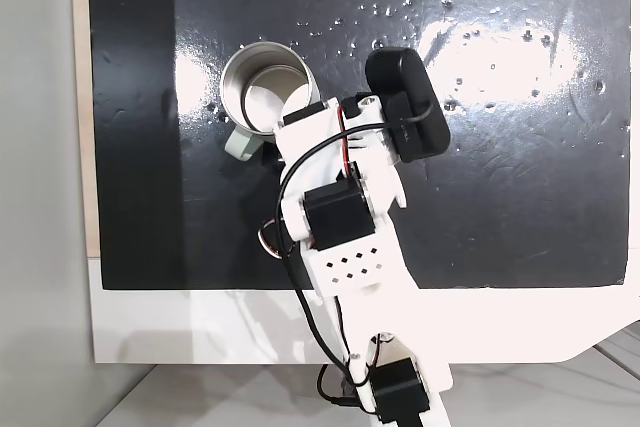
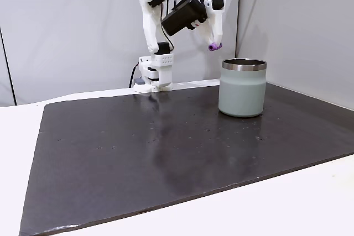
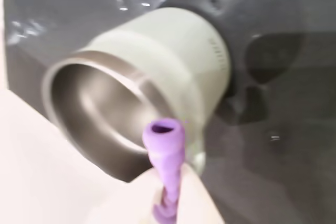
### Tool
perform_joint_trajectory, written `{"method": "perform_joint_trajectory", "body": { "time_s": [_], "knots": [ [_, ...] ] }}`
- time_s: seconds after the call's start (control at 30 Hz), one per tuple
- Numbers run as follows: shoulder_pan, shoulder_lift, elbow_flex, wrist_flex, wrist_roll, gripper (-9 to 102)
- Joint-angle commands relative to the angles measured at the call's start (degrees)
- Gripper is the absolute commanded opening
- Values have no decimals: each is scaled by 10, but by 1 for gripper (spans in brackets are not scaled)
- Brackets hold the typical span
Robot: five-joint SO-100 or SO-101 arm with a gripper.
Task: Grasp a pengrip and put it in the cup.
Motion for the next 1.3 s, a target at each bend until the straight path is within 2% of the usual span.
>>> {"method": "perform_joint_trajectory", "body": {
  "time_s": [0.0, 0.27, 0.8, 0.87, 0.93, 1.03, 1.27],
  "knots": [
    [-18, -23, -62, -27, 38, 0],
    [-38, -78, -102, -97, 43, 0],
    [-78, -111, -118, -127, 38, 0],
    [-77, -107, -113, -125, 32, 6],
    [-76, -103, -113, -121, 30, 19],
    [-76, -98, -113, -118, 30, 30],
    [-76, -96, -108, -116, 29, 33]
  ]
}}
